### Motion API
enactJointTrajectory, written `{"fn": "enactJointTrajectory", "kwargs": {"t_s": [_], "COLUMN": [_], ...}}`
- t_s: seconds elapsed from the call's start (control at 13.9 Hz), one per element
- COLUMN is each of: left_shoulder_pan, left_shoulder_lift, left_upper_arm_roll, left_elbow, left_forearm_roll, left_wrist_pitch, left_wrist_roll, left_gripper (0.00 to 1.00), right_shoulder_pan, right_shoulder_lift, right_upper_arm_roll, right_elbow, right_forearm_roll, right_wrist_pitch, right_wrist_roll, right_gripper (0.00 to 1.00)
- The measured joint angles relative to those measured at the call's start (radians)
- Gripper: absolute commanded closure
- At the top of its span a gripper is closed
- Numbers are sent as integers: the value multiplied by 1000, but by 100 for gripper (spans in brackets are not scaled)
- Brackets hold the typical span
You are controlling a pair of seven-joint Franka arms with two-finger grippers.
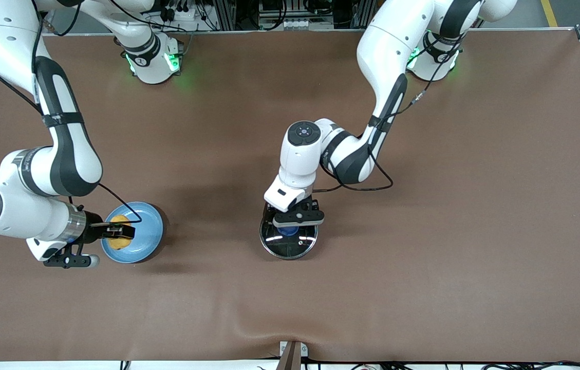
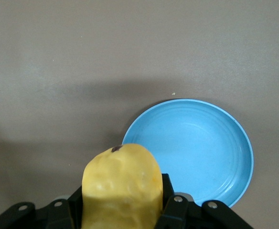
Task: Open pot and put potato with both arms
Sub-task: 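Grasp the potato with the right gripper while the left gripper grasps the knob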
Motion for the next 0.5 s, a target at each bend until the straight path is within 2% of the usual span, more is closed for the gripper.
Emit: {"fn": "enactJointTrajectory", "kwargs": {"t_s": [0.07, 0.14, 0.5], "left_shoulder_pan": [0, 0, -4], "left_shoulder_lift": [0, 0, 0], "left_upper_arm_roll": [0, 1, 3], "left_elbow": [0, 0, 14], "left_forearm_roll": [0, 0, 0], "left_wrist_pitch": [0, 0, 5], "left_wrist_roll": [0, 0, -32], "left_gripper": [6, 26, 64], "right_shoulder_pan": [0, 0, 2], "right_shoulder_lift": [0, 0, 0], "right_upper_arm_roll": [0, 0, 0], "right_elbow": [0, 0, 0], "right_forearm_roll": [0, 0, 0], "right_wrist_pitch": [-1, -1, -1], "right_wrist_roll": [0, 0, -1], "right_gripper": [100, 100, 100]}}
